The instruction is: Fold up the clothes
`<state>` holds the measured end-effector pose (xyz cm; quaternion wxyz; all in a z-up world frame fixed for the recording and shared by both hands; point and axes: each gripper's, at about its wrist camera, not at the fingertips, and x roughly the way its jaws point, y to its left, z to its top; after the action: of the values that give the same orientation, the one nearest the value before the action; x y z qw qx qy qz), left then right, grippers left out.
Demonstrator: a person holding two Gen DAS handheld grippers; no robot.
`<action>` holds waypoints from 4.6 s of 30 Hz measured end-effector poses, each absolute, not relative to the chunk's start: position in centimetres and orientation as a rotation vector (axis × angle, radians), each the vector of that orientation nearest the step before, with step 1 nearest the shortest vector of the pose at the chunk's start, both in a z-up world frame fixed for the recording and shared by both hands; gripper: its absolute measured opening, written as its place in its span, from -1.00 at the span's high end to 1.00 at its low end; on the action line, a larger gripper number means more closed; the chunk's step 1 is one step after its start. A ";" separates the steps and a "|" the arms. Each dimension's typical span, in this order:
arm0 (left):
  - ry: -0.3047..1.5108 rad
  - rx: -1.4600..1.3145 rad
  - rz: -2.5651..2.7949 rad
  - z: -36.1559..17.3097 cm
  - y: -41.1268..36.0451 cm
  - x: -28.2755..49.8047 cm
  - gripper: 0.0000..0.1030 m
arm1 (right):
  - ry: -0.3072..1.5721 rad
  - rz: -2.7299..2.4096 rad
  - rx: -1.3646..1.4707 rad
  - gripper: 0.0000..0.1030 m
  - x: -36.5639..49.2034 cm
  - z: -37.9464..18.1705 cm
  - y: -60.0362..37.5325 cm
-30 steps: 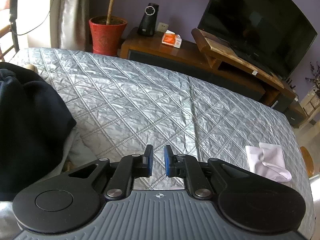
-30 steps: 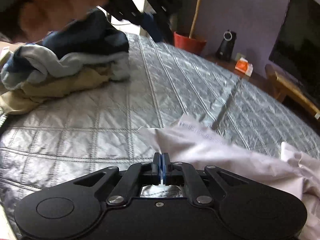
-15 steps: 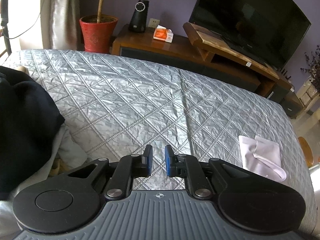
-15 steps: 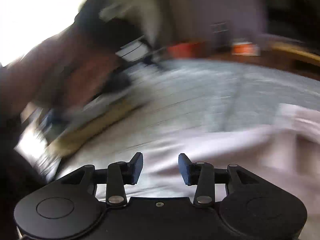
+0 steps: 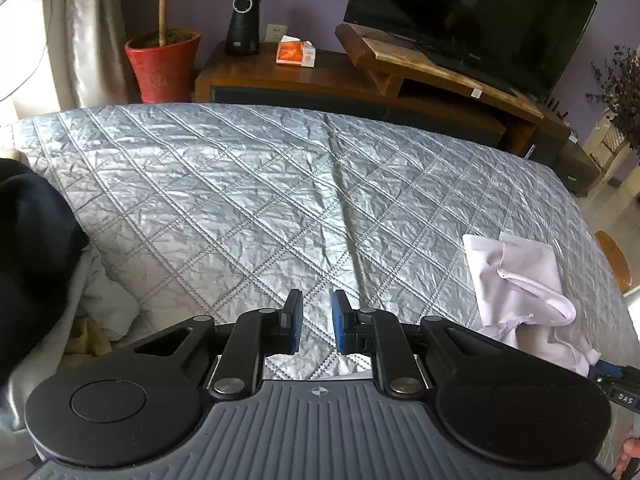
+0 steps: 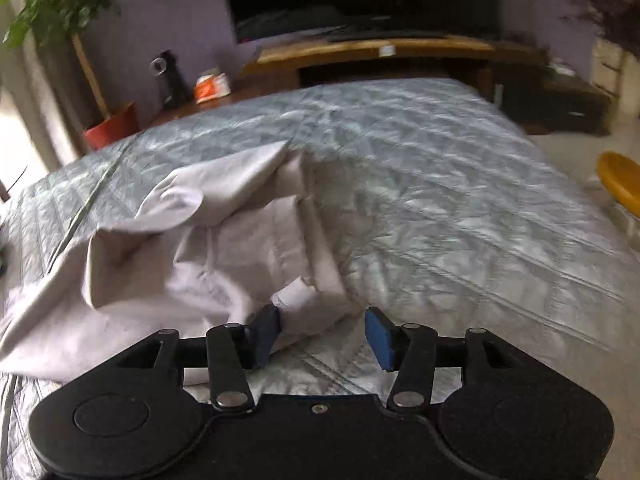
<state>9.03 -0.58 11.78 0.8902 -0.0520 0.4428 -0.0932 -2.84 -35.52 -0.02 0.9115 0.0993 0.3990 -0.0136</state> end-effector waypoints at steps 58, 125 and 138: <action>0.906 -0.149 -0.175 12.4 0.7 8.9 0.47 | 0.731 0.045 0.040 0.93 10.4 7.7 -25.5; 0.848 -0.204 -0.054 13.8 6.5 9.2 -0.27 | 0.672 0.667 -0.693 0.07 -7.5 4.4 0.9; 0.856 -0.181 -0.053 13.5 5.8 9.4 -0.30 | 0.608 0.690 -0.929 0.07 -6.4 0.7 4.4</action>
<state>9.38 5.75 13.54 0.9056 -0.0878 0.4142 -0.0256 -6.42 4.42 0.67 0.7938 -0.4323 0.2830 0.3209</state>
